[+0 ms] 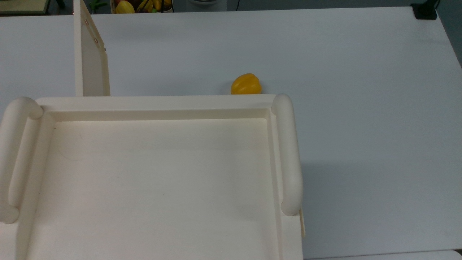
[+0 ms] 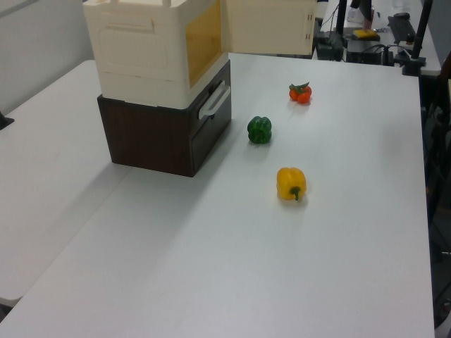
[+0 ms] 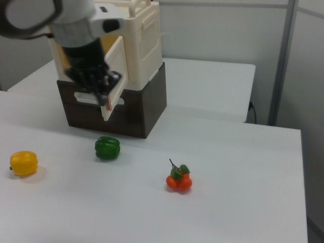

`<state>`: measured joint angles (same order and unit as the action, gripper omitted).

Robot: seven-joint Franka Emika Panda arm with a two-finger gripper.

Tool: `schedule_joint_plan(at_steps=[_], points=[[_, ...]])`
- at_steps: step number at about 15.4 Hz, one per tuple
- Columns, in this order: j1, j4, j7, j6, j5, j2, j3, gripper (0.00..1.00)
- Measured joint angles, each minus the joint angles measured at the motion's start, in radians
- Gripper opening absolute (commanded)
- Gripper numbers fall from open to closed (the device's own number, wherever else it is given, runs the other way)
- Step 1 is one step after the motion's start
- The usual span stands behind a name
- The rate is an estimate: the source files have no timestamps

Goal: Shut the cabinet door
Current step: 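Push the cream door with the gripper, swinging it toward the cabinet front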

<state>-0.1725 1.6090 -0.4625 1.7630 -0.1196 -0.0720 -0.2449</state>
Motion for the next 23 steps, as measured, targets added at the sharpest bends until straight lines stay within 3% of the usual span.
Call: schedule_joint_plan(at_steps=[4, 8, 13, 18, 23], points=[[-0.003, 0.010, 0.000, 0.261, -0.007, 0.103, -0.004, 0.01], [-0.009, 0.010, 0.000, 0.440, -0.094, 0.184, -0.006, 0.01], [0.011, 0.010, 0.000, 0.454, -0.204, 0.206, 0.003, 0.01], [0.056, 0.010, 0.000, 0.454, -0.261, 0.208, 0.015, 0.01], [0.060, 0.010, 0.000, 0.454, -0.296, 0.218, 0.080, 0.01]])
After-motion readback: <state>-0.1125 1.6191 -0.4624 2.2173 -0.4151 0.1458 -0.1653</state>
